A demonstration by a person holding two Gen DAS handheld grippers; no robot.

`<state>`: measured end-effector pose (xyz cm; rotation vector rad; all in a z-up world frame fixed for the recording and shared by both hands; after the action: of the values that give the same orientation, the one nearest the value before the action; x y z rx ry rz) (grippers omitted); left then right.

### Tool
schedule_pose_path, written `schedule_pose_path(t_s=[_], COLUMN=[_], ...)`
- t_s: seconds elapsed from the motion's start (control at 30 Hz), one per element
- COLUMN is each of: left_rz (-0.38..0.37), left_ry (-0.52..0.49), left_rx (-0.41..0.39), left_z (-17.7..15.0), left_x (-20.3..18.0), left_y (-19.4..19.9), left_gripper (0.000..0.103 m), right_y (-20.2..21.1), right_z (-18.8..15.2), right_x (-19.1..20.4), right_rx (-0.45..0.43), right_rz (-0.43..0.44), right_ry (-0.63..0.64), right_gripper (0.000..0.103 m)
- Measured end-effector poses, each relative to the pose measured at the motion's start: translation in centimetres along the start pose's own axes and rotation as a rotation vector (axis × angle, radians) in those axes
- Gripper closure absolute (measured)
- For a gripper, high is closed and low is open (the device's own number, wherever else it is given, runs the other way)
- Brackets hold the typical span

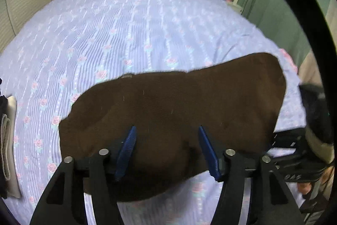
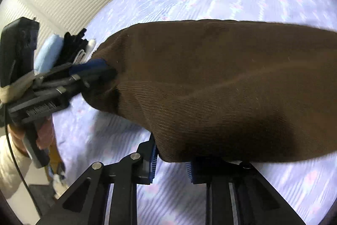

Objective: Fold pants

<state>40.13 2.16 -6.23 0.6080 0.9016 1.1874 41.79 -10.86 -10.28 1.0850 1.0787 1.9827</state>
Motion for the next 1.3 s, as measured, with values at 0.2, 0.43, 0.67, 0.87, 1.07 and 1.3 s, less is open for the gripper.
schedule_pose_path(t_s=[0.2, 0.43, 0.67, 0.87, 1.07, 1.3], left_rz=[-0.076, 0.145, 0.172, 0.132, 0.156, 0.181], left_ry=[-0.057, -0.022, 0.023, 0.093, -0.008, -0.005], left_rx=[0.074, 0.124, 0.121, -0.010, -0.070, -0.027], left_z=[-0.9, -3.3, -2.6, -1.8, -1.5, -2.0], left_x=[-3.8, -0.9, -1.9, -3.8, -9.6, -12.0], left_y=[-2.6, -7.0, -5.5, -0.8, -0.7, -4.4], left_gripper=[0.043, 0.046, 0.046, 0.045, 0.045, 0.045], right_y=[-2.2, -1.6, 2.0, 10.1, 14.6, 13.8], right_z=[-2.7, -3.1, -6.4, -8.0, -6.0, -1.5], right_x=[-1.6, -1.7, -4.7, -12.0, -19.2, -22.8], right_rx=[0.017, -0.017, -0.045, -0.271, -0.384, -0.405], right_rz=[0.021, 0.006, -0.026, -0.265, -0.402, -0.400], right_ry=[-0.184, -0.224, -0.371, -0.542, -0.557, -0.471], right_gripper=[0.079, 0.079, 0.054, 0.040, 0.028, 0.024])
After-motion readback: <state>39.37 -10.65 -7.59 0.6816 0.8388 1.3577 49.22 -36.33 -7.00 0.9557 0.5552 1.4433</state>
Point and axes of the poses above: each gripper's, at about its wrist camera, not at the fingertips, and y roughly against the way its jaws point, x to its left, z to its top, the point moved 5 cm from there along -y, roughly the way its jaws point, and after that the axes turned 6 degrees about -z, right-handed, at the moved point
